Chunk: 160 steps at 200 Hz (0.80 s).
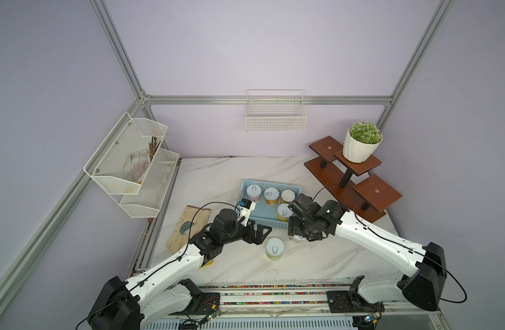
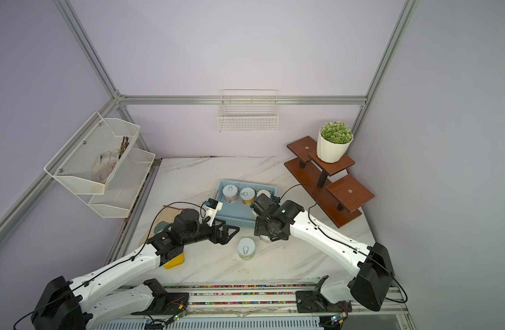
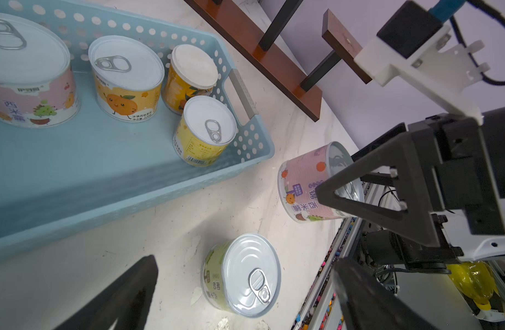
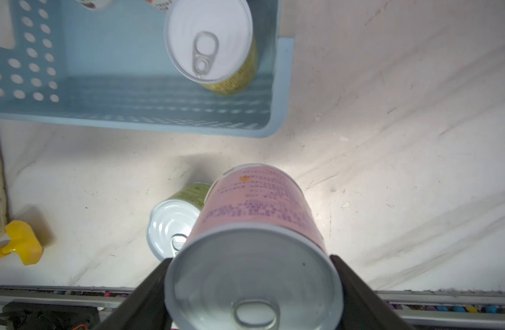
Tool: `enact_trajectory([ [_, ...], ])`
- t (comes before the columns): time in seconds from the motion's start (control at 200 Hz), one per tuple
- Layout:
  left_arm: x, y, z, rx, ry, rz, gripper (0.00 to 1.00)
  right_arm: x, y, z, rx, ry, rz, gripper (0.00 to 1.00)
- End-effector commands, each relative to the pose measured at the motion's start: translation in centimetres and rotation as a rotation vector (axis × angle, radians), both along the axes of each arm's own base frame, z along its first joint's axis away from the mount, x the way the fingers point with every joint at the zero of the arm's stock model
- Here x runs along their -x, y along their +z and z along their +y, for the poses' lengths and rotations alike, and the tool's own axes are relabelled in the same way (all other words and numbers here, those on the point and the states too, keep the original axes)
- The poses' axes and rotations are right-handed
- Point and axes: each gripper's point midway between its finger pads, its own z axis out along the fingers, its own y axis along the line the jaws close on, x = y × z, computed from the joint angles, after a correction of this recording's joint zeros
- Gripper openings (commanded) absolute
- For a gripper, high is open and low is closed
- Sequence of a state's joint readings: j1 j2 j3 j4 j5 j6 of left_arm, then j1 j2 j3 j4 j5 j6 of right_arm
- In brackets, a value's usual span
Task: Put the canned food in the basket
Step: Place the canned food in the basket.
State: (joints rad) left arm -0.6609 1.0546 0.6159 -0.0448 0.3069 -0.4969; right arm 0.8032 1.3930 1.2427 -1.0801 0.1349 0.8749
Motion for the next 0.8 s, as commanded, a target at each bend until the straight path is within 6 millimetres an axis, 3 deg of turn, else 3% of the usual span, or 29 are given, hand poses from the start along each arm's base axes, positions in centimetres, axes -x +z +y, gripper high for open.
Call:
enact_trajectory([
  [0.0,-0.9,3.0,-0.5,0.065,-0.037,-0.083,1.0,-2.2,2.4,1.0,0.023,0.028,-0.084,0.0],
  [0.185,-1.4,3.4,0.5,0.119,-0.019,-0.082,1.0,-4.9,4.5,3.6,-0.018,0.044,-0.14,0.0],
  [0.2,-1.4,3.4,0.6,0.122,-0.016,-0.081,1.0,-5.3,3.7,4.0,-0.002,0.047,-0.125,0.0],
  [0.495,-2.9,4.0,2.8,0.162,0.043,-0.084,1.0,-9.6,3.8,8.3,-0.002,0.064,-0.135,0.0],
  [0.795,-3.3,3.6,5.0,0.216,0.083,-0.079,1.0,-13.0,2.2,10.0,-0.004,0.033,-0.108,0.0],
])
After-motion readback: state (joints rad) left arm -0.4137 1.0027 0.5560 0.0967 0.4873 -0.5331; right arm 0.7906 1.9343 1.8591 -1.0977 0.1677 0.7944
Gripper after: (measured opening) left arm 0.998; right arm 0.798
